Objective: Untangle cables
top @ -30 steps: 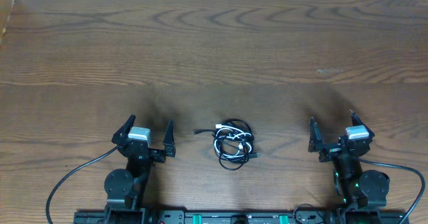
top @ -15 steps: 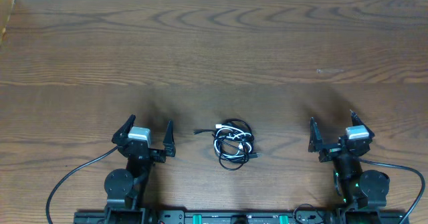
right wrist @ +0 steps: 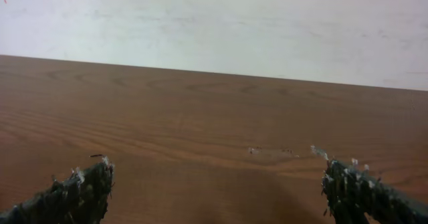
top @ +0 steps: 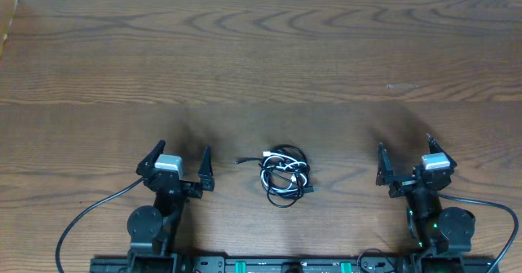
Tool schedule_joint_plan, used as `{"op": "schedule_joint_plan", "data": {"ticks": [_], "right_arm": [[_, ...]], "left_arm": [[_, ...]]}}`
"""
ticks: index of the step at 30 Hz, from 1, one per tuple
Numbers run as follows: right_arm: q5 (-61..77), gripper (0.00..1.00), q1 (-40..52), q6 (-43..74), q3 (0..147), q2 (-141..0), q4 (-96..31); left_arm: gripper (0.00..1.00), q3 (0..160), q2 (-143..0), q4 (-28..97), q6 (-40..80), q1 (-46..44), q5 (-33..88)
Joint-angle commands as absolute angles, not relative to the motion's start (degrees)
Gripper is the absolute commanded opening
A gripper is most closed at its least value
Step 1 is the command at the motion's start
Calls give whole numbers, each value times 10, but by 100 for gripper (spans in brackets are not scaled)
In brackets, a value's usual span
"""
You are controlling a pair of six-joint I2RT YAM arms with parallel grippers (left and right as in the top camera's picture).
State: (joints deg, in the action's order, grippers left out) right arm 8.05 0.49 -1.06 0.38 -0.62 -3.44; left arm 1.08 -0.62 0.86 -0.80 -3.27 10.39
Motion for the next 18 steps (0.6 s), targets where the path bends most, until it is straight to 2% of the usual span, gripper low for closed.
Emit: {"op": "schedule_joint_plan", "data": {"ticks": [1, 18], "right_arm": [[81, 99, -1, -9, 3, -3, -37], [81, 99, -1, -9, 3, -3, -37]], "left_arm": [[99, 9, -2, 29, 19, -32, 114], [99, 91, -27, 102, 25, -32, 109]]}}
